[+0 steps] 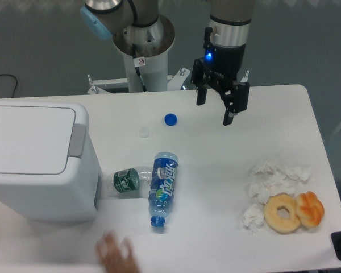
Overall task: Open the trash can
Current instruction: 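Move the open gripper over toward the white trash can lid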
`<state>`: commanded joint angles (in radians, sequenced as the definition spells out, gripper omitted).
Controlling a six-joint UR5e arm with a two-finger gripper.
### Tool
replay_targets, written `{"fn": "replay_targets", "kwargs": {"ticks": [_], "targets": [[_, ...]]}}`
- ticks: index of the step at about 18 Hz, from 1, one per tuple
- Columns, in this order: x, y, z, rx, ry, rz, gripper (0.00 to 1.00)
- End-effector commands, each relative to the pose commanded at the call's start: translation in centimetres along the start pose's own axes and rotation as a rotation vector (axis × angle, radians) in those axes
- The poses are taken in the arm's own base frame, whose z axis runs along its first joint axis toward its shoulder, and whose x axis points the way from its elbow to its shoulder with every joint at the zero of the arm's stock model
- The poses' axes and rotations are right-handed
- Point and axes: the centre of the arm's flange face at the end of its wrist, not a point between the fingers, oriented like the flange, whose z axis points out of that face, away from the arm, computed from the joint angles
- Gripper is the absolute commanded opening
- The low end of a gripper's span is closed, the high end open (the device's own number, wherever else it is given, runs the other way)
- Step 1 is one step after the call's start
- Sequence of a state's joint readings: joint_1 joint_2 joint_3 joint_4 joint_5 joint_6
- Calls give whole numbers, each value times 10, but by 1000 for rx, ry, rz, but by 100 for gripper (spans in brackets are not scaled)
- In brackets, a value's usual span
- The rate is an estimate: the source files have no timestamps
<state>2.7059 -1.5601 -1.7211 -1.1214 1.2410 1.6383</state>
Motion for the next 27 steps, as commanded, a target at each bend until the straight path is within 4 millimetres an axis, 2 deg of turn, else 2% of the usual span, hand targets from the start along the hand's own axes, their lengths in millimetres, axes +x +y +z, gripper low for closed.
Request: {"fn": "replay_targets", "kwargs": {"ticks": [7, 11, 18, 27], "targets": [[-2, -4, -6, 11, -7, -7, 100], [-3, -13, -12, 66, -20, -119, 100], [-8, -65, -21, 120, -49, -323, 100], [0, -108, -25, 160, -35, -519, 100]]}}
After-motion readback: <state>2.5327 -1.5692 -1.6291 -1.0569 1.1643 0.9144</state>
